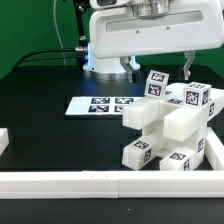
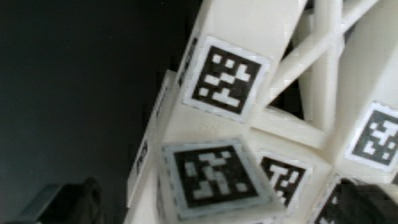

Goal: Assemble chair

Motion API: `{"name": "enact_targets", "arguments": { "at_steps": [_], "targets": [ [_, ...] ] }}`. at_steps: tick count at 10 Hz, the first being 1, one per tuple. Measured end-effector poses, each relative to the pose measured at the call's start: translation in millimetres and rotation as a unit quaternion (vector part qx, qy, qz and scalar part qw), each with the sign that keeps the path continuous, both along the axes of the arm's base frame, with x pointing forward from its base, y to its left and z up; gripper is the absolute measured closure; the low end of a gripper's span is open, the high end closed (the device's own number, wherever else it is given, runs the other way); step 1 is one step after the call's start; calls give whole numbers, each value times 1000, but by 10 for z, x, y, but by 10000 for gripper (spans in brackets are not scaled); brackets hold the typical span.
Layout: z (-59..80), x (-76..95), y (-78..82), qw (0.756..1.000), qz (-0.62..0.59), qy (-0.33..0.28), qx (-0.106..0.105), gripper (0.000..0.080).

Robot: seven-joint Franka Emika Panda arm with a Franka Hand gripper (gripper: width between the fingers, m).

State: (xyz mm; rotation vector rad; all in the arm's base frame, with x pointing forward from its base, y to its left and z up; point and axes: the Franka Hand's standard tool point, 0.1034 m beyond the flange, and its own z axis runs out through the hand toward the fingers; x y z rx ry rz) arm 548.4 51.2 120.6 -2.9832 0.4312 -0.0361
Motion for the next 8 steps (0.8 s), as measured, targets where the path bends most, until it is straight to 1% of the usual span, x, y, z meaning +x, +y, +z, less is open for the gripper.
{"name": "enact_targets", "arguments": {
  "at_steps": [2, 3, 4, 5, 6, 7, 8],
  "targets": [
    [-42, -34, -7, 1000, 0, 4, -1, 150],
    [-42, -35, 8, 1000, -5, 5, 0, 150],
    [-45, -36, 5, 1000, -8, 5, 0, 272],
    [-46, -36, 4, 1000, -8, 5, 0, 272],
    [-47, -37, 7, 1000, -19, 7, 1, 411],
    [-49, -38, 12, 998, -68, 13, 3, 521],
    [-49, -37, 15, 995, -98, 16, 4, 521]
  ]
}}
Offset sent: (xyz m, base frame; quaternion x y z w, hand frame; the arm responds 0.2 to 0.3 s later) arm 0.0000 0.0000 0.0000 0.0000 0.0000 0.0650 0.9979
